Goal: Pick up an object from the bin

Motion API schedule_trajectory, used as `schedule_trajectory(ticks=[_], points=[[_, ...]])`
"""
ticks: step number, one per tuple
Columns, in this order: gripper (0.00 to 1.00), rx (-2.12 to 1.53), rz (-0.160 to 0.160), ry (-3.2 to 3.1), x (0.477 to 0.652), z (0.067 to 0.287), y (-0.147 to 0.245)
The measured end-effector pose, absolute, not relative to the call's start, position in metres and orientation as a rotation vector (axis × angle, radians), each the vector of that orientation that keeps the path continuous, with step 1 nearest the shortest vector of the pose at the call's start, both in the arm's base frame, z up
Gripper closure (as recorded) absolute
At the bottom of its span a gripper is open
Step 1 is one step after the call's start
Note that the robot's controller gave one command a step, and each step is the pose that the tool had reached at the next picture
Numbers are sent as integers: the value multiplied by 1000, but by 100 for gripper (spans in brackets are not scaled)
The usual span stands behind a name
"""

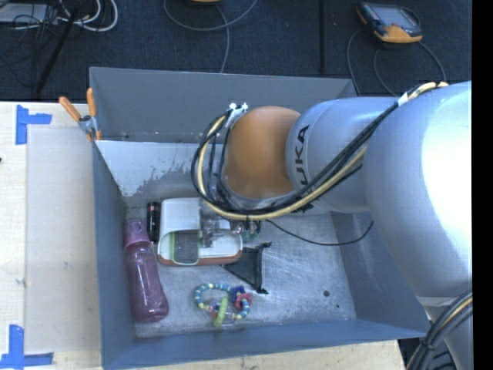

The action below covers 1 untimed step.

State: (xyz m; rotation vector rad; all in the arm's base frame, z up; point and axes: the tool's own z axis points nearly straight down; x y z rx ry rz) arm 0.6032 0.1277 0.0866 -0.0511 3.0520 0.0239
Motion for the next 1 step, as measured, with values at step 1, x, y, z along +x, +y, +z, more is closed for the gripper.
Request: schedule_trajectory(ticks=[1], points=[[100, -51, 24, 3052, 603, 87, 128]])
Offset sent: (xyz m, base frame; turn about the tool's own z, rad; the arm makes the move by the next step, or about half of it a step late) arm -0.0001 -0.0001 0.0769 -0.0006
